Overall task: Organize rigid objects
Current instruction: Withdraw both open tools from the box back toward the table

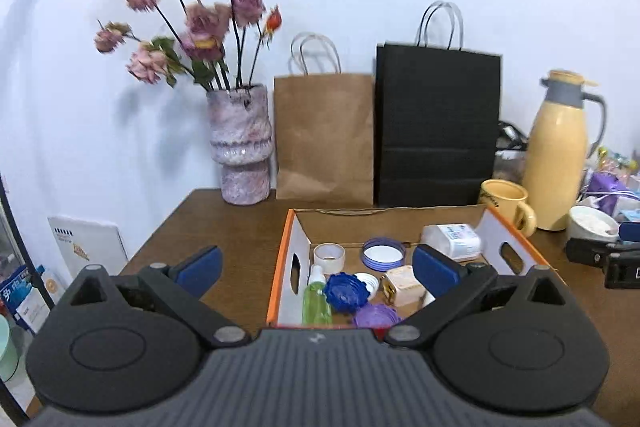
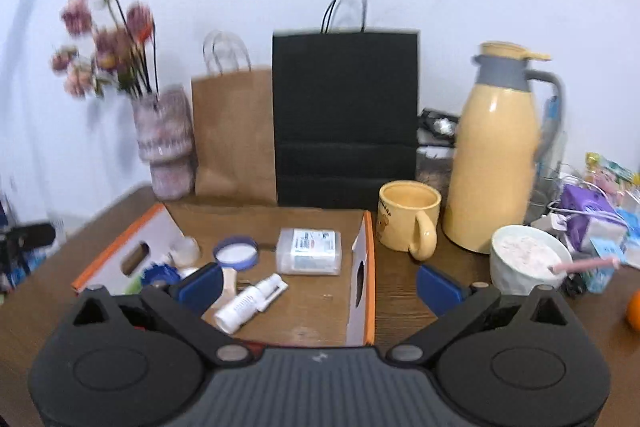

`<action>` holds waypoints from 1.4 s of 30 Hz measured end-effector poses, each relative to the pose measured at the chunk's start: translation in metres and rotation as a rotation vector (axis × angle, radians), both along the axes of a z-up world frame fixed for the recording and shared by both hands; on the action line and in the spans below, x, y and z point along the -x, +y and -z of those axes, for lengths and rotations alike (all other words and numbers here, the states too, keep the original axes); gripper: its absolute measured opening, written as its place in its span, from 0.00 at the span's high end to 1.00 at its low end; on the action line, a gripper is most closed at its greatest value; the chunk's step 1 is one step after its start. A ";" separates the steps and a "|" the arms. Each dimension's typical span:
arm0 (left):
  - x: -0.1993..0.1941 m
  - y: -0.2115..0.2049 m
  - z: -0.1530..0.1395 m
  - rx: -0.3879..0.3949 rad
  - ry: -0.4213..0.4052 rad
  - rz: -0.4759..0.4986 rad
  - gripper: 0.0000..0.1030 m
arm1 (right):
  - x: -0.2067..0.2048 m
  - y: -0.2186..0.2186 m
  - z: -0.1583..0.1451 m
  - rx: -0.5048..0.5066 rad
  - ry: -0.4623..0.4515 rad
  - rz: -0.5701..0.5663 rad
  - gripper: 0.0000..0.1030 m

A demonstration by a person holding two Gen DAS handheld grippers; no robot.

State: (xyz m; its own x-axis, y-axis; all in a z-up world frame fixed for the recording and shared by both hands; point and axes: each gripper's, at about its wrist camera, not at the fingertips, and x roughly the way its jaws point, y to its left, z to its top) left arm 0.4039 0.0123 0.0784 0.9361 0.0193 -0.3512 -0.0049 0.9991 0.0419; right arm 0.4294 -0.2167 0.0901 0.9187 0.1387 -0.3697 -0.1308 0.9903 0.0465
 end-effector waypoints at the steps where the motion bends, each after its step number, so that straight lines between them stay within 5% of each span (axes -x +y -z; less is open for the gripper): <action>1: 0.013 0.000 0.004 -0.005 -0.014 0.000 0.00 | 0.015 0.000 0.005 -0.006 -0.024 0.000 0.00; 11: 0.161 0.008 0.059 0.004 -0.146 0.033 0.00 | 0.162 0.006 0.072 0.016 -0.119 0.005 0.00; 20: 0.276 0.009 0.099 -0.024 -0.133 0.040 0.00 | 0.282 0.014 0.104 0.014 -0.112 -0.037 0.00; 31: 0.344 0.005 0.107 -0.023 -0.119 0.062 0.00 | 0.370 -0.006 0.109 -0.040 -0.142 0.001 0.00; 42: 0.366 -0.009 0.104 -0.079 -0.184 0.074 0.00 | 0.400 0.003 0.100 -0.013 -0.216 -0.035 0.00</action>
State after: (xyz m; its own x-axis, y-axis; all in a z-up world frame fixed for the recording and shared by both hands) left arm 0.0382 0.0037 -0.0257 0.9842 -0.0310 -0.1742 0.0535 0.9906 0.1256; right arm 0.0292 -0.2136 -0.0098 0.9710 0.1753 -0.1628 -0.1734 0.9845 0.0260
